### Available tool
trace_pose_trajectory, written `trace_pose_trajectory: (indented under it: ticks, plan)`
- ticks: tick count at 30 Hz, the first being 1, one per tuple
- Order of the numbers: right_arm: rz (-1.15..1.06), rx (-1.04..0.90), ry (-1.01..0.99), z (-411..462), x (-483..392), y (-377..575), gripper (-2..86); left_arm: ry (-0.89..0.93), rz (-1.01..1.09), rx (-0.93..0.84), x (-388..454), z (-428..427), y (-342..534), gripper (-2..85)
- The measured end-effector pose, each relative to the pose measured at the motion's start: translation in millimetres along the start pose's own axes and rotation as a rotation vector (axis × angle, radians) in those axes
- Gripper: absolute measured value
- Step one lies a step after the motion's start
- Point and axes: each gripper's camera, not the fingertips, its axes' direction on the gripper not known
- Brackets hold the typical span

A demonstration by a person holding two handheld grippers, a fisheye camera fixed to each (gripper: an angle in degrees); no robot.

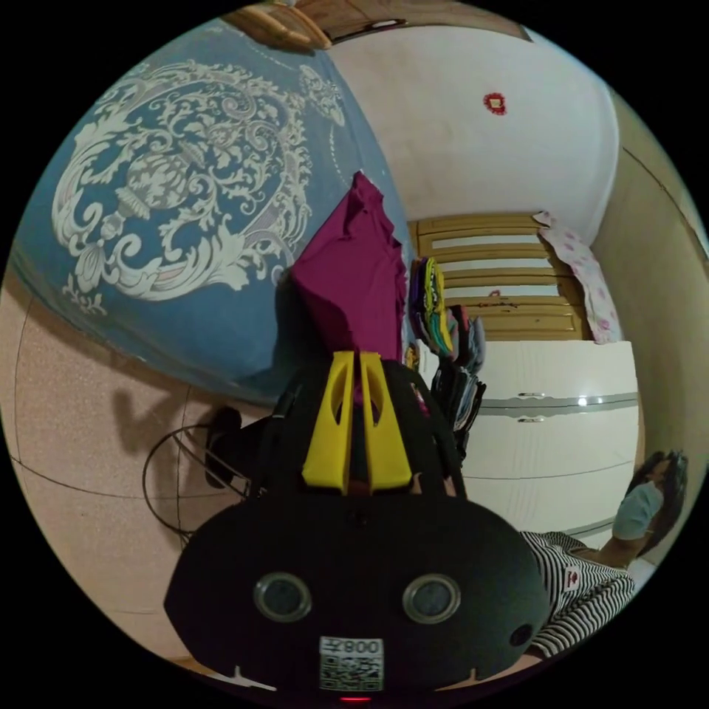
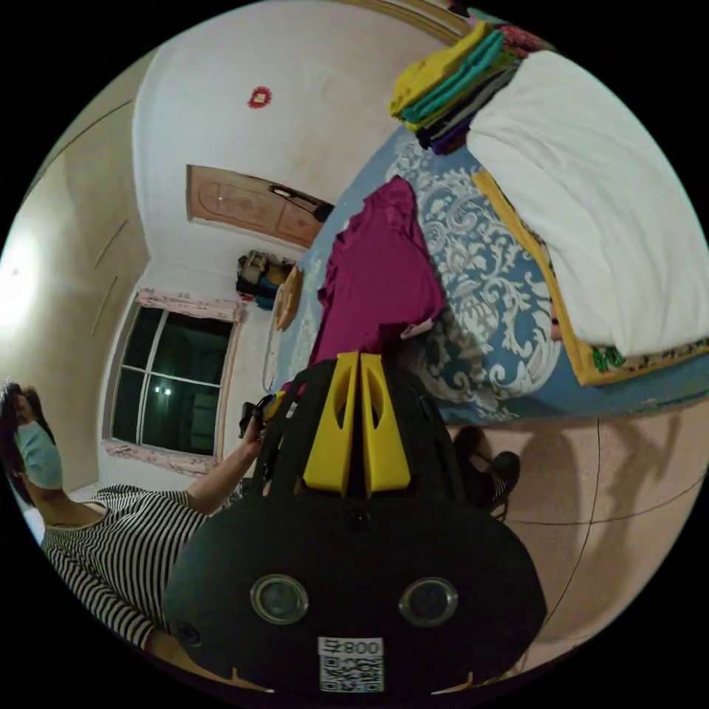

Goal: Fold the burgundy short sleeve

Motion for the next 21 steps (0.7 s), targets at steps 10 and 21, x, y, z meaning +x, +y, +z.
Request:
trace_pose_trajectory:
  ticks: [10, 21]
  plan:
    - [-0.085, 0.058, -0.092, -27.9, -54.2, 37.1, 0.1, 0.140, 0.080, 0.072, 59.8, -31.7, 22.3, 1.2]
    - [-0.097, 0.068, -0.135, -48.2, -94.9, 89.9, 0.1, 0.209, 0.139, 0.070, 97.1, -53.7, 62.1, 0.9]
